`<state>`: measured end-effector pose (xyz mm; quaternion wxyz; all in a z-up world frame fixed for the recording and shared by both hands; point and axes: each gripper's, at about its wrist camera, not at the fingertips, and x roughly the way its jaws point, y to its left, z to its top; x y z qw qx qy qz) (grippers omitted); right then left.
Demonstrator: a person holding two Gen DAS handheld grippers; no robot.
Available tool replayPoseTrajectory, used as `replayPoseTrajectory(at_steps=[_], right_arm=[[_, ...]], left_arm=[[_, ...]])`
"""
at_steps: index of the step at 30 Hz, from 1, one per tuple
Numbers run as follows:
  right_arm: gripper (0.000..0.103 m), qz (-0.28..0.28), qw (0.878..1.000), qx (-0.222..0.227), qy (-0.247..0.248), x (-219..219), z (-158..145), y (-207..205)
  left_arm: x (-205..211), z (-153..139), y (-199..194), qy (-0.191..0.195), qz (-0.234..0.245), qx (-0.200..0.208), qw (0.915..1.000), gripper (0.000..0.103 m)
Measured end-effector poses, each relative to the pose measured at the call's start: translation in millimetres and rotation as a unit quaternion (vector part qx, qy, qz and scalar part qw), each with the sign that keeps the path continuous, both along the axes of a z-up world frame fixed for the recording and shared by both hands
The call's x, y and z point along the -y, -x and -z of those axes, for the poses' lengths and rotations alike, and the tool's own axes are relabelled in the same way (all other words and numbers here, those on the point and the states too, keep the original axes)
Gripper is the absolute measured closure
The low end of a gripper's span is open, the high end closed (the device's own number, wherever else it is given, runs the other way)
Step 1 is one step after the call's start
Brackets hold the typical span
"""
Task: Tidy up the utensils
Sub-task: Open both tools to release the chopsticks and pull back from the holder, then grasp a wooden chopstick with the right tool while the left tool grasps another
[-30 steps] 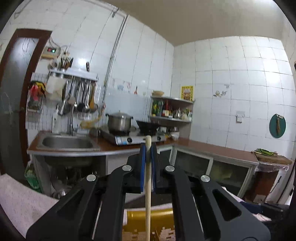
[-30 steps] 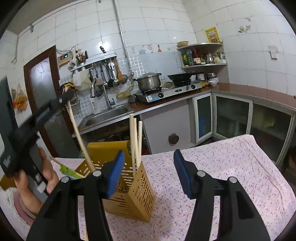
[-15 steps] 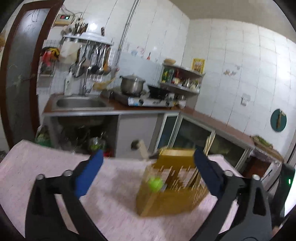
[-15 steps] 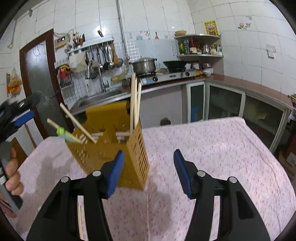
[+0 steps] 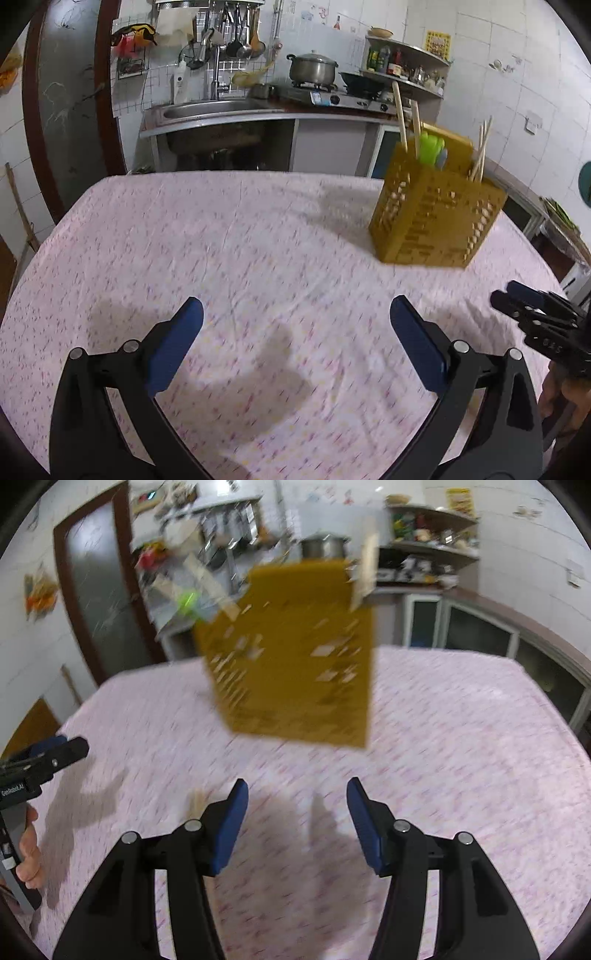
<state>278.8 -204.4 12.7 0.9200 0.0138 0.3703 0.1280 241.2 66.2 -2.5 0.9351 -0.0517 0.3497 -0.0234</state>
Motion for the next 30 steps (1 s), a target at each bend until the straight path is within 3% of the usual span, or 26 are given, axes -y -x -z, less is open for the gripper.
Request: replayPoseTrajectory(at_steps=[6,8,11,17,30], right_arm=[[0.049,-0.031,0.998,-0.051,0.019,-28,29,-2],[0.060,-0.038,0.997,-0.060,0.021,-35,34,-2],[0.064,-0.051,0.996,-0.065,0.018,-43,34,-2],[0.077,-0.080,0.994,-0.074,0.030,-64,33,-8],[0.080,-0.105,0.989,-0.094,0.051,-80,35,-15]], left_arm=[[-19,22,5,-0.009,-0.011,-0.017,0.9997,0.005],[-27,29,-1,0.004,-0.013,-0.040,0.9991,0.005],[-42,35,-7,0.035,-0.025,-0.067,0.9968,0.005],[-55,35,-10,0.029,-0.040,-0.097,0.9941,0.005],[-59,35,-10,0.029,-0.042,-0.106,0.9930,0.005]])
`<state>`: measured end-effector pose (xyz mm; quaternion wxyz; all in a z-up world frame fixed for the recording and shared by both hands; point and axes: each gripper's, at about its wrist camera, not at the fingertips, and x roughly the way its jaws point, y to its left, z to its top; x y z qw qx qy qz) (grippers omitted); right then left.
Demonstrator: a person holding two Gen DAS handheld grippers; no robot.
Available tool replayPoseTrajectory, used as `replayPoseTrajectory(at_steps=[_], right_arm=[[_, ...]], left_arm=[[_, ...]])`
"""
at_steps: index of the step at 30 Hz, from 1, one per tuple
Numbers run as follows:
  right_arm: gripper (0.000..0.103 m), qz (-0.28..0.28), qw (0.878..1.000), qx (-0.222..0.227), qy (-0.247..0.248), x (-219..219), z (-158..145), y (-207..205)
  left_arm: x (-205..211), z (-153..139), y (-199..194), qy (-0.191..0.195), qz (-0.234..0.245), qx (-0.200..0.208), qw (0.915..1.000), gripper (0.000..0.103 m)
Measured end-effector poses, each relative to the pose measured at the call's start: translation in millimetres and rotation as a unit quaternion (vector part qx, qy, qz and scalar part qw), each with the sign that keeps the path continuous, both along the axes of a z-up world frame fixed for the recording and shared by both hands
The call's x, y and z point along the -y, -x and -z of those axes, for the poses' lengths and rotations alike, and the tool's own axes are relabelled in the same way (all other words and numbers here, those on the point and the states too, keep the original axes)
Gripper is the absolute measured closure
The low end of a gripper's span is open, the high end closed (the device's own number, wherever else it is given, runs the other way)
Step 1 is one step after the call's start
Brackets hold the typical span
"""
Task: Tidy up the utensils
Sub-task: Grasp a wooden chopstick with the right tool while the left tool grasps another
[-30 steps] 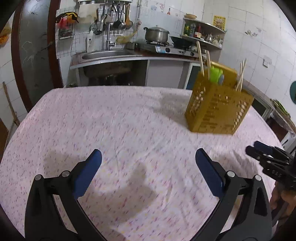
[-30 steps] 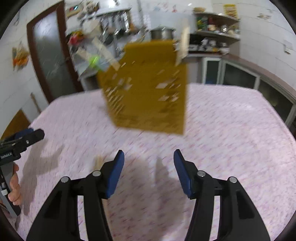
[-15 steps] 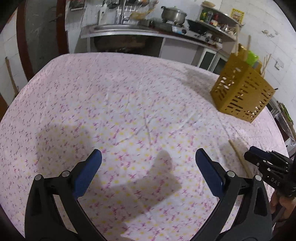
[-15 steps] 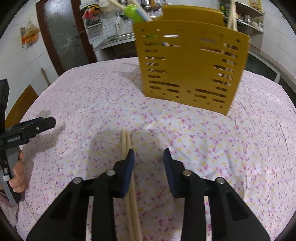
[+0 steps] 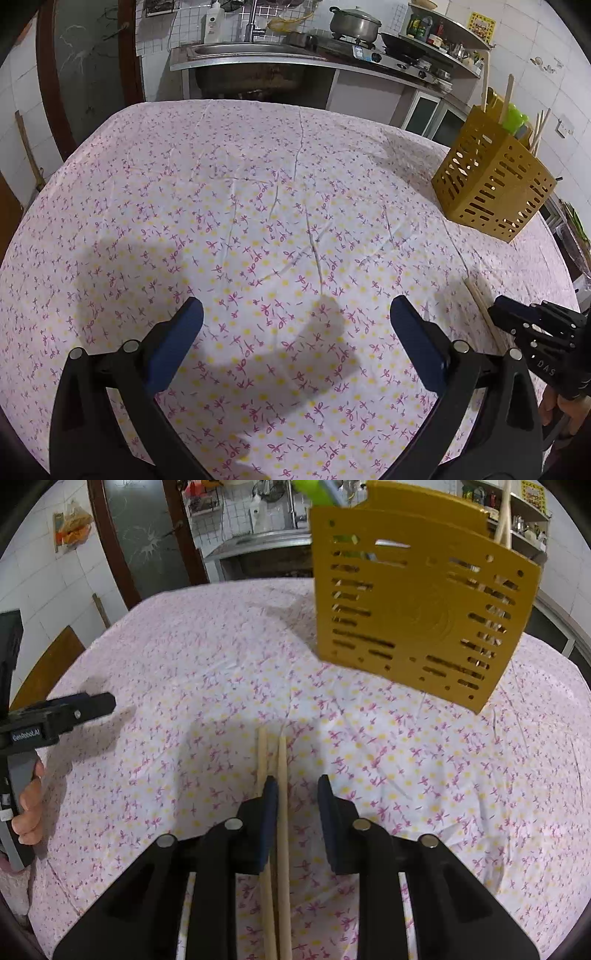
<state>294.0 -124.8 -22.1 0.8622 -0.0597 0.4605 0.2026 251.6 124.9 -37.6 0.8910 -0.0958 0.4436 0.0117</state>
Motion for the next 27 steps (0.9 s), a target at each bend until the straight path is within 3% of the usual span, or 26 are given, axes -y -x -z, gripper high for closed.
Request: replayPoseTrajectory(at_steps=[6,10,17,20,27], right_arm=[[0.082,-0.001,0.999,0.011,0.031,-13,3,0],[0.096,0.013,1.000,0.008,0.024,-5,2,-2],[0.097,0.049,0.999,-0.007,0.004,25,-1,-8],[0.097,0.057,0.998,-0.012,-0.001,35,-2,-10],[0.096,0.037,0.999,-0.027,0.014,35,2,-10]], left_arm=[[4,-1,2,0.000,0.002,0.005,1.0000,0.005],[6,1,2,-0.003,0.002,0.003,1.0000,0.005],[24,-1,5,-0.008,0.025,0.009,0.9996,0.005],[37,-2,3,0.005,0.045,-0.007,0.9989,0.005],[52,-4,1,-0.011,0.050,-0.024,0.9984,0.005]])
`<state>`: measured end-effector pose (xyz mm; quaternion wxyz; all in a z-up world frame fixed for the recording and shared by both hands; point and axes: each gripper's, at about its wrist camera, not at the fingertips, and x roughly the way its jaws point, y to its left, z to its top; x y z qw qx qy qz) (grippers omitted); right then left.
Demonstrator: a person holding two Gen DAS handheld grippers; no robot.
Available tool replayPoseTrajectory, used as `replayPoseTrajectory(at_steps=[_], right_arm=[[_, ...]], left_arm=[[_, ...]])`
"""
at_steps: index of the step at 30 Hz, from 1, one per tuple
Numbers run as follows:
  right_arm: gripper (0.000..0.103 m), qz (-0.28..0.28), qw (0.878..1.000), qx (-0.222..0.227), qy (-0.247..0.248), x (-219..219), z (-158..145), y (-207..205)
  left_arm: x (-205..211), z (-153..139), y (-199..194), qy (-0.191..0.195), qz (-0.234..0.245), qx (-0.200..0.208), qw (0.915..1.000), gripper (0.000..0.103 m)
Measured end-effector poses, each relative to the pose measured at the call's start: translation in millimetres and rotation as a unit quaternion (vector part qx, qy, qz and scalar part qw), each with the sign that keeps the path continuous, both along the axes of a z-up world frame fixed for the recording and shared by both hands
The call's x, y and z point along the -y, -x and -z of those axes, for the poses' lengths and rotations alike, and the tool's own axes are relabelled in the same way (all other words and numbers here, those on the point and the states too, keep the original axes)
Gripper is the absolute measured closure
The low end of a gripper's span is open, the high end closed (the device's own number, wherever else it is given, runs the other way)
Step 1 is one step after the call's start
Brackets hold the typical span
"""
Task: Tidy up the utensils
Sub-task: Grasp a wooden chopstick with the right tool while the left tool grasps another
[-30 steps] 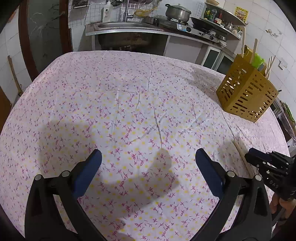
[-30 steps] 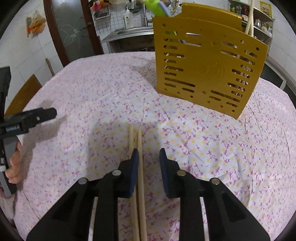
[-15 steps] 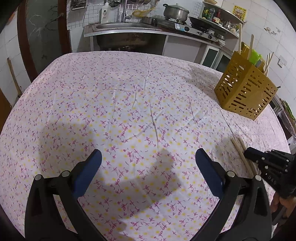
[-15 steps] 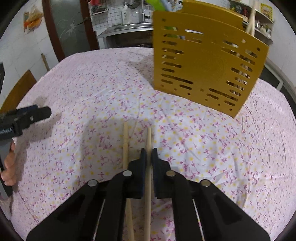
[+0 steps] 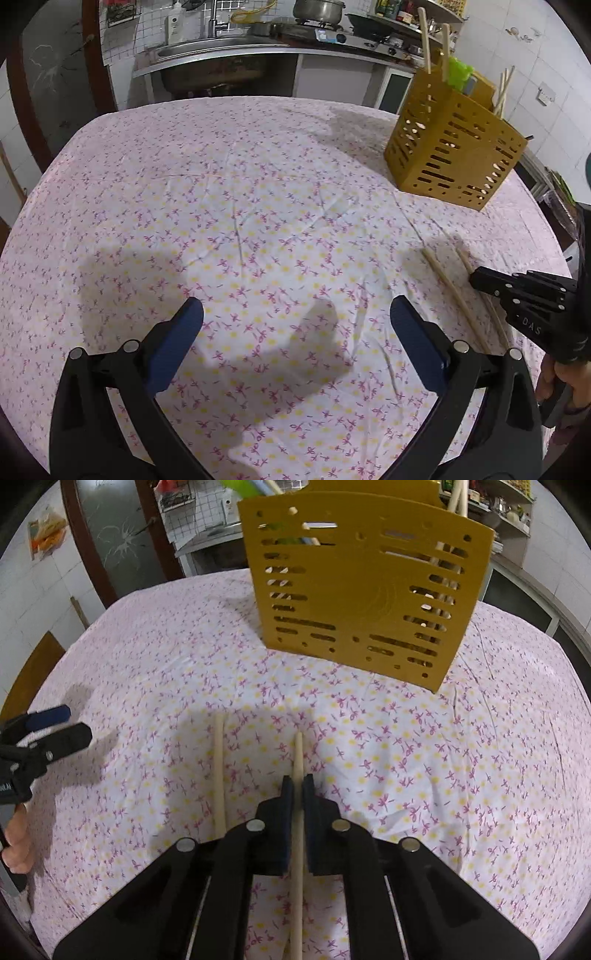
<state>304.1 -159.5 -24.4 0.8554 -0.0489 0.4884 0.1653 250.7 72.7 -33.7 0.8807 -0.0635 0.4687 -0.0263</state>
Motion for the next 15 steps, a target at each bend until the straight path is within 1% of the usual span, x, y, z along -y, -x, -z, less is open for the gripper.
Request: replayPoseTrajectory(at_steps=[4,6,11,13,15], right_arm=[[0.096,-0.007,1.000,0.004,0.020,-9,0,-2],[0.096,-0.008,1.000,0.002,0.020,-9,1,-4],[0.096,-0.004,0.999,-0.032,-0.002,-3,1,-16],[0.097,0.004,0.999,-0.031,-0.022,2,2,-16],[0.097,0.019,0.999,-0.017,-0.036,14,0,-14]], left_arm=[[-6,0,-2,0.006,-0.014,-0.009,0.9999,0.005],[-6,0,-2,0.004,-0.016,-0.008,0.9998,0.005],[7,0,-2,0.005,-0.012,-0.015,0.9998,0.005],[17,-2,-2,0.005,-0.008,-0.016,0.9998,0.005],[26,-5,-2,0.011,-0.004,-0.016,0.9998,0.005]])
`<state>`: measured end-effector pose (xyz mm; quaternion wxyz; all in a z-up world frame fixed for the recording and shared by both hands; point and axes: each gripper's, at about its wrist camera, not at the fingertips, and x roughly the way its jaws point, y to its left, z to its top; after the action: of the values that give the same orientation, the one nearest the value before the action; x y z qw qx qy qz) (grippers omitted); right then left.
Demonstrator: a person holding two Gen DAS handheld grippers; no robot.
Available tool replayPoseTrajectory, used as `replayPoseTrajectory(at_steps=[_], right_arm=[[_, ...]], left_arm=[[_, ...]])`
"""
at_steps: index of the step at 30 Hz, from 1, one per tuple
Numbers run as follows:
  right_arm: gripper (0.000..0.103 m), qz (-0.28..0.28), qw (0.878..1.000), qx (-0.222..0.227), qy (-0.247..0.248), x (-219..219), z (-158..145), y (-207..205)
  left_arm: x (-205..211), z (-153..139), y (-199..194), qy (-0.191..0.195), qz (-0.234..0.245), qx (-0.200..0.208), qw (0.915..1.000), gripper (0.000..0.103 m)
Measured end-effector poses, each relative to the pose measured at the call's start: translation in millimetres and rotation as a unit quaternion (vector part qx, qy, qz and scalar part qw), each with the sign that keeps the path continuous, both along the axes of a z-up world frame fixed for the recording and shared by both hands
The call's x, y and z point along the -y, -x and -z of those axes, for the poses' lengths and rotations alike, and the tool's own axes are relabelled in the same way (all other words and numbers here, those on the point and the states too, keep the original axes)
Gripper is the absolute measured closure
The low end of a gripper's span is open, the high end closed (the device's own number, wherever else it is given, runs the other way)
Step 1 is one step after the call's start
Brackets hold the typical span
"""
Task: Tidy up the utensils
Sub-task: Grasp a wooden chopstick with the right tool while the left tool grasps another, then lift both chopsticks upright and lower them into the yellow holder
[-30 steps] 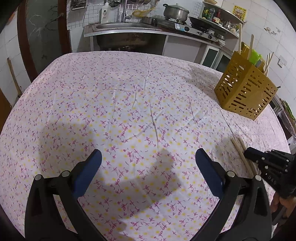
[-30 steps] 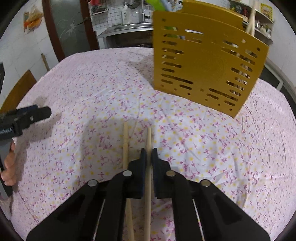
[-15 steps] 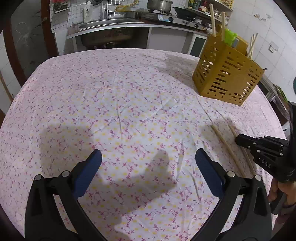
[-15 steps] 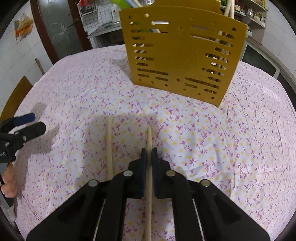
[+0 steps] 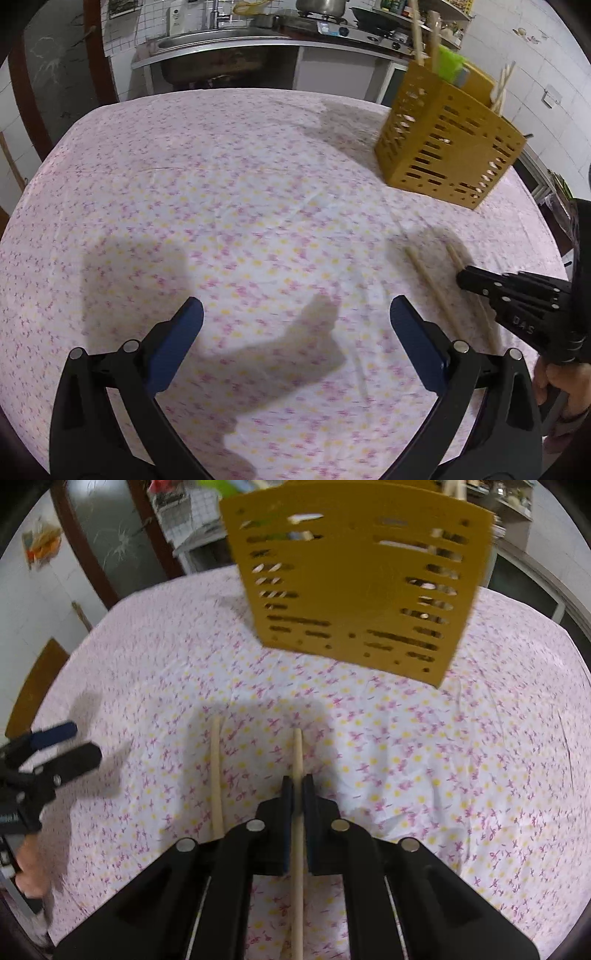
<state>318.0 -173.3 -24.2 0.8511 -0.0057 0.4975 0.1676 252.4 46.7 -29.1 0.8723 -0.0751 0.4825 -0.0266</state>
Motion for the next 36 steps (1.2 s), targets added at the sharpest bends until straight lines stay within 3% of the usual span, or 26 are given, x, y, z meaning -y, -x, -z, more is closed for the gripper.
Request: replayPoseTrajectory(at_steps=[7,8,10,13,16,20,23,26,28,36], right_arm=[[0.097,0.051,0.998,0.027,-0.037,52,-17,8],[0.097,0.060,0.997,0.028,-0.034,60,-18,9],[0.097,0.072,0.996,0.031,-0.029,73,-19,11],[0.097,0.087,0.995,0.030,-0.029,88,-17,12],[0.097,0.095,0.994,0.032,-0.033,100,-15,17],[0.097,0.097,0.994,0.034,-0.033,102,-12,16],[0.097,0.100,0.994,0.032,-0.037,105,-9,16],[0.097,0.101,0.993,0.033,-0.040,110,-10,19],[0.097,0.101,0.994,0.033,-0.041,109,-9,20],[0.097,0.102,0.993,0.033,-0.046,108,-8,21]], left_arm=[[40,-10,-11,0.018,0.005,-0.007,0.9998,0.009],[49,-9,-15,0.026,0.009,-0.016,0.9995,0.012],[63,-4,-22,0.032,0.018,-0.037,0.9986,0.032],[82,12,-33,0.038,0.017,-0.078,0.9961,0.054],[91,21,-38,0.033,-0.004,-0.092,0.9952,0.056],[102,22,-44,0.004,-0.019,-0.089,0.9959,0.056],[111,24,-51,-0.038,-0.016,-0.093,0.9949,0.068],[117,24,-57,-0.057,-0.004,-0.098,0.9936,0.074],[123,24,-61,-0.071,0.018,-0.096,0.9927,0.084],[135,21,-81,-0.070,0.050,-0.103,0.9910,0.096]])
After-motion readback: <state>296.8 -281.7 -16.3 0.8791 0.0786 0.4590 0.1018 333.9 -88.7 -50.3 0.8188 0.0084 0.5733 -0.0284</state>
